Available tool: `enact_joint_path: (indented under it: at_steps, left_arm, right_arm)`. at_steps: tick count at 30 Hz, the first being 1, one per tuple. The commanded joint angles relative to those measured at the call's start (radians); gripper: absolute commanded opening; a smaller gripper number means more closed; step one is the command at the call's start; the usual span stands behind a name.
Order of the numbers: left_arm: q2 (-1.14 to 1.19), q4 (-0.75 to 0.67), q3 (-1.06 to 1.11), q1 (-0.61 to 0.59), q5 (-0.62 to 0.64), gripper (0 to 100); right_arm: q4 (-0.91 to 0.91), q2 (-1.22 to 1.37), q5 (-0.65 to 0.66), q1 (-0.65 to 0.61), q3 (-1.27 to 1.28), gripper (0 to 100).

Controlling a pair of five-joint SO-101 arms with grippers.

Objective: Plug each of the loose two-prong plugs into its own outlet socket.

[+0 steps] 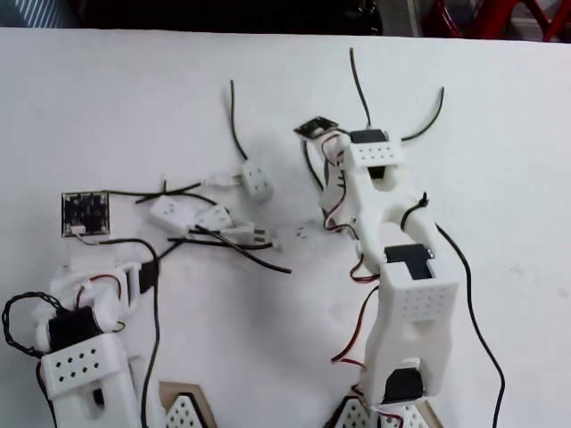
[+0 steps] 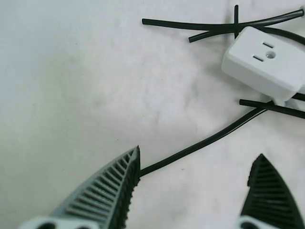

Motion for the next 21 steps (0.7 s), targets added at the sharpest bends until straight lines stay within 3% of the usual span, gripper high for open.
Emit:
enact_joint_path:
  at_steps: [1, 5, 11, 21]
  left_arm:
    - [-0.016, -0.021, -0.003, -0.005, 0.006, 35]
    - [-0.016, -0.021, -0.003, -0.005, 0.006, 35]
    - [-0.016, -0.021, -0.003, -0.005, 0.006, 35]
    - [-0.016, -0.021, -0.002, -0.005, 0.006, 35]
  right_arm:
    - [0.058, -0.033, 0.003, -0.005, -0.003, 1.8]
    - [0.090, -0.062, -0.005, -0.005, -0.003, 2.5]
    - [0.105, -0.059, -0.072, 0.002, -0.003, 17.0]
    - [0.015, -0.065, -0.064, 0.021, -0.003, 9.1]
